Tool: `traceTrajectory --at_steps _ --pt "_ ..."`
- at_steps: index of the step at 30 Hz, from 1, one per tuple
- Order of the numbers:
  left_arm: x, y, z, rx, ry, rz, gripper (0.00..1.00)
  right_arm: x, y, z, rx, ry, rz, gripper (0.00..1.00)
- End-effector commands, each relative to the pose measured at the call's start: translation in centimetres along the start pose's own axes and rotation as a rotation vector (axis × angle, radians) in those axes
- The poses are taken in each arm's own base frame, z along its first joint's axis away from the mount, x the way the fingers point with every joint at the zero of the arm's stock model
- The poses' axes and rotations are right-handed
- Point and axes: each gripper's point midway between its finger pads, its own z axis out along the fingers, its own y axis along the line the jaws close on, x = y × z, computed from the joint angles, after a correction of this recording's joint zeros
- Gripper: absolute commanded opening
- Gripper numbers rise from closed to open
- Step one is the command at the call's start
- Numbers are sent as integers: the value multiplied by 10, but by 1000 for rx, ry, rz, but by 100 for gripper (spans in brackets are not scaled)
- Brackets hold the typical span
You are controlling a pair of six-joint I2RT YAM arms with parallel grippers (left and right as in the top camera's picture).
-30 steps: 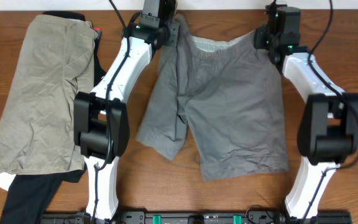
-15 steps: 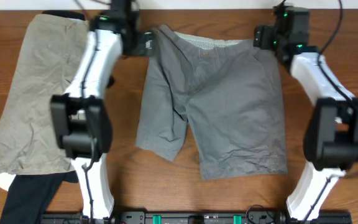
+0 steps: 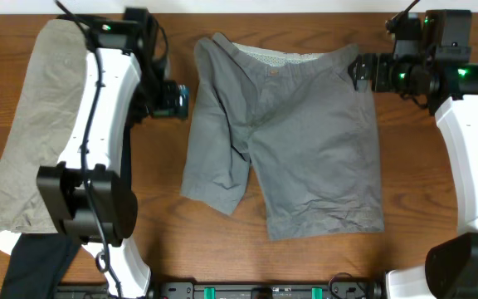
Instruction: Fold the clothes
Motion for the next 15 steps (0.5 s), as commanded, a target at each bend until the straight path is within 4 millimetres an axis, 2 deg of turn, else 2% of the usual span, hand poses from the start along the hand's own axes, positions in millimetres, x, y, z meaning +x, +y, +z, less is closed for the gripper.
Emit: traceTrajectory --at_steps 1,6,9,12,14,15 --pt "21 -9 34 38 120 65 93 11 5 5 -40 48 -35 99" --pt "37 -21 78 65 177 90 90 15 5 5 -41 61 -48 97" --pt "41 -34 99 117 172 105 89 15 5 5 -41 63 -48 94" --pt "41 -37 116 123 155 121 88 16 5 5 -41 66 -47 91" --pt "41 -37 124 124 144 124 84 16 5 5 -41 66 -47 89" --pt "40 -37 128 124 137 125 79 16 5 5 -41 66 -47 89"
